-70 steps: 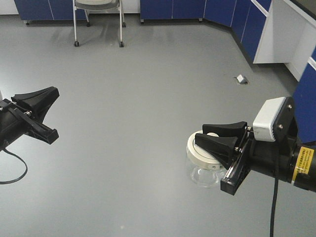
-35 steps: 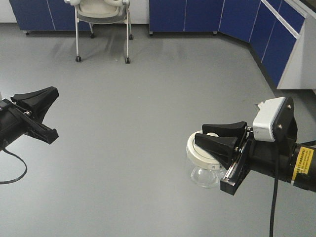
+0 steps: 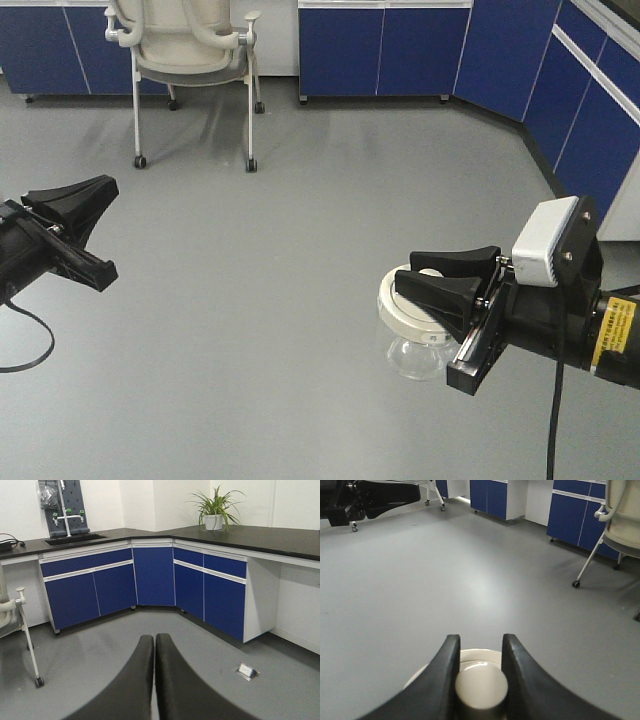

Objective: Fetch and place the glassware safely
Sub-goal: 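Drive toward the black bench carrying the jar in the right gripper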

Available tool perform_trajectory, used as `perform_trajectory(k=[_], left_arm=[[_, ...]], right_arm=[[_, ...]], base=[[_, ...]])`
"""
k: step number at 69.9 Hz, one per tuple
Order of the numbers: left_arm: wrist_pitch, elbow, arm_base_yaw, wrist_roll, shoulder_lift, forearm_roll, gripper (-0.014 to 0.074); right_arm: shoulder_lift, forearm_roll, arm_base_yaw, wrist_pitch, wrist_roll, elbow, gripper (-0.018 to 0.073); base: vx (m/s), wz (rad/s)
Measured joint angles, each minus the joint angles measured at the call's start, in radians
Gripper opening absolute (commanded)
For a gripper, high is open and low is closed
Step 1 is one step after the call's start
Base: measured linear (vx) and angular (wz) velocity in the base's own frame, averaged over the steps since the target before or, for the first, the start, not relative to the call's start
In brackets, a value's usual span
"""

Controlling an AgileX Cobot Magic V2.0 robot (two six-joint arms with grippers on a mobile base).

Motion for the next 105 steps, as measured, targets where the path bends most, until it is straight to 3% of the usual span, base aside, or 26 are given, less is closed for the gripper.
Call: perform_trajectory(k=[105], left_arm=[[0.0,0.0,0.0,0.0,0.0,0.0,-0.0007]], right_arm=[[0.0,0.0,0.0,0.005,0.0,0.0,-0.0001]], base=[[0.53,0.01]])
